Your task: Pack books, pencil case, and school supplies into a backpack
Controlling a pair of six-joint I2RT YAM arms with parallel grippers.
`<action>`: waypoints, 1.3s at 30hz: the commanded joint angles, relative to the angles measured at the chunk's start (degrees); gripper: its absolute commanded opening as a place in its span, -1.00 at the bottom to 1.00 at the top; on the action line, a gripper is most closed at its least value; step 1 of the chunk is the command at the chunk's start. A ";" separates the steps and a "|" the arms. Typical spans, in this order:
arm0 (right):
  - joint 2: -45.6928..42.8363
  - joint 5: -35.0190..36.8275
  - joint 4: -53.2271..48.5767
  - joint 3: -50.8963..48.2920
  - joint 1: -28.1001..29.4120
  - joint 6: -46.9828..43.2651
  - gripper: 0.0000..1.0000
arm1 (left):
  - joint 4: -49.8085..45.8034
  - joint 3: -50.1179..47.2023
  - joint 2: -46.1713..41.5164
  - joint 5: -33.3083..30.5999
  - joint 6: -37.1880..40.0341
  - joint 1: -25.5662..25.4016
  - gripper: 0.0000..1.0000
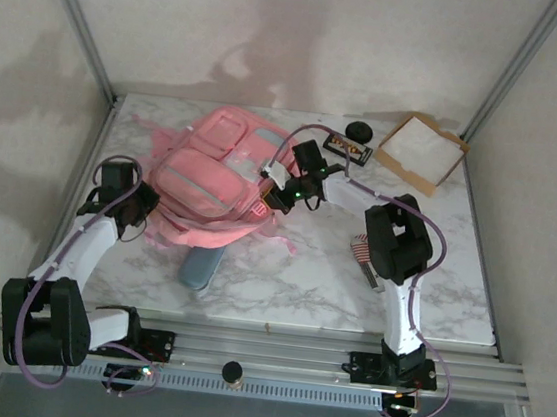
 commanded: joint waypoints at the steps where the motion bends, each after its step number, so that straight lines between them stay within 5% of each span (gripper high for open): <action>1: -4.49 -2.80 0.71 -2.80 0.54 2.62 -0.97 | 3.76 3.49 -1.67 1.52 -2.04 -0.91 -1.00; 10: -11.75 -4.70 3.32 -9.20 1.84 11.95 -1.00 | 4.18 3.87 -6.44 1.90 -6.54 -1.98 -1.00; 20: -13.15 -3.86 -6.33 -6.57 4.54 19.48 -1.00 | 7.87 0.53 -11.87 2.58 -15.80 -6.23 -1.00; 25: -13.03 -4.05 -12.07 -6.96 4.57 20.24 -1.00 | -0.33 0.97 -11.97 -2.35 -12.68 -4.46 -1.00; 33: -8.45 -2.71 -13.16 -3.35 9.54 22.40 -1.00 | 8.27 -8.73 -9.94 -3.92 -17.72 -9.71 -1.00; 35: -8.40 -6.35 -10.65 -3.47 9.75 23.71 -1.00 | 7.67 -7.28 -6.40 -4.81 -15.43 -9.10 -1.00; 39: -6.43 -0.85 -14.93 0.55 12.47 23.14 -0.91 | 2.50 -3.09 -3.01 -9.67 -10.23 -8.19 -1.00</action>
